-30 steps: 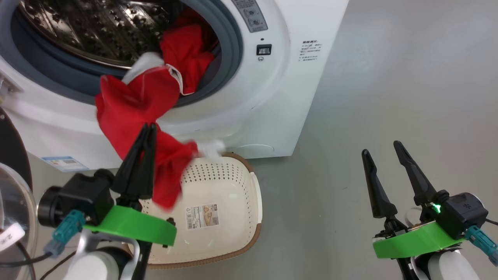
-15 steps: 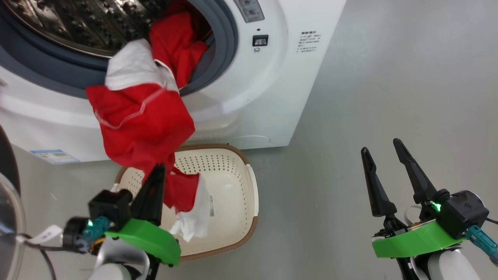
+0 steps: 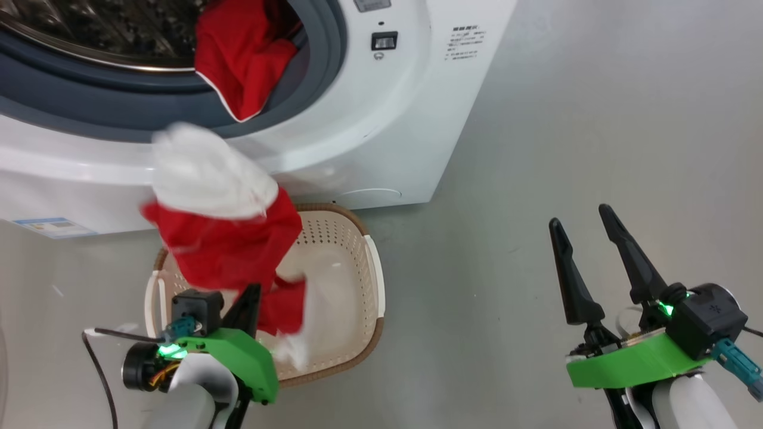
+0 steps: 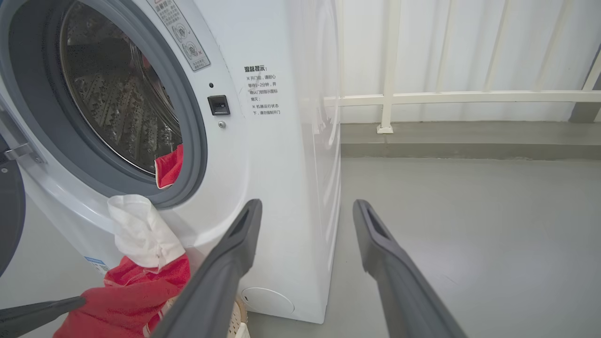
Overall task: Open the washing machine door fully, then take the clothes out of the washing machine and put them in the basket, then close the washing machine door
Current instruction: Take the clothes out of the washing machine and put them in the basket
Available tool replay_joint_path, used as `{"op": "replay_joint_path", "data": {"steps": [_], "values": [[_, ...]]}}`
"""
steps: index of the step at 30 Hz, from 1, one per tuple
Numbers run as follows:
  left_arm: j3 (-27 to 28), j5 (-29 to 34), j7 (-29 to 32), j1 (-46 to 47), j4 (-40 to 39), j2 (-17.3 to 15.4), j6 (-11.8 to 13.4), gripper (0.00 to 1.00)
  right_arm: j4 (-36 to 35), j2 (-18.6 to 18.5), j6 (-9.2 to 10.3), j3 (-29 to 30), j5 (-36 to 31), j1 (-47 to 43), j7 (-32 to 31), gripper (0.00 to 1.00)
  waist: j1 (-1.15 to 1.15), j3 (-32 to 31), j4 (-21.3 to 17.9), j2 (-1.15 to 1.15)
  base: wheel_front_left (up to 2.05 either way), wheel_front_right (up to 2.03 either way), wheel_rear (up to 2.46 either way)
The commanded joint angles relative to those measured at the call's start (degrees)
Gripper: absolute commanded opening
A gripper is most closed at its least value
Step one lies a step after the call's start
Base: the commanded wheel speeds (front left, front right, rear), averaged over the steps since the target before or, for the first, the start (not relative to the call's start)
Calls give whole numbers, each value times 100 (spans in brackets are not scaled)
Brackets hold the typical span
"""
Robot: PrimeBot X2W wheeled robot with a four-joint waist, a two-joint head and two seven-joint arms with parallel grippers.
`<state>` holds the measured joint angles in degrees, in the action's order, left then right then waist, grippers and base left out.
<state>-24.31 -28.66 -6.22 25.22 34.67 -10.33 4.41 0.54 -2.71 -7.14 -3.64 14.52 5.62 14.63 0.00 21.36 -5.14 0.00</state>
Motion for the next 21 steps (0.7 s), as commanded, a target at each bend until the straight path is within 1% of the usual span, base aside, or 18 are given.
{"op": "replay_joint_path", "data": {"steps": [1,6,10,15,21], "values": [[140,-5,-105,192,147,-97,-59,0,-158,-17,-35,-145,-23,154,37,100,0,73,-55,0,0,0,0],[135,-69,-322,610,1200,53,-258,0,-175,-17,-35,-175,-9,212,37,100,0,234,-145,0,0,0,0],[118,-50,-528,979,1956,131,-358,0,-190,-17,-35,-207,10,272,37,100,0,385,-209,0,0,0,0],[116,-75,-670,1362,2747,253,-481,0,-207,-17,-35,-233,7,362,37,100,0,550,-286,0,0,0,0],[131,-121,-766,1653,3415,313,-586,0,-205,-17,-35,-255,26,431,37,100,0,661,-380,0,0,0,0]]}}
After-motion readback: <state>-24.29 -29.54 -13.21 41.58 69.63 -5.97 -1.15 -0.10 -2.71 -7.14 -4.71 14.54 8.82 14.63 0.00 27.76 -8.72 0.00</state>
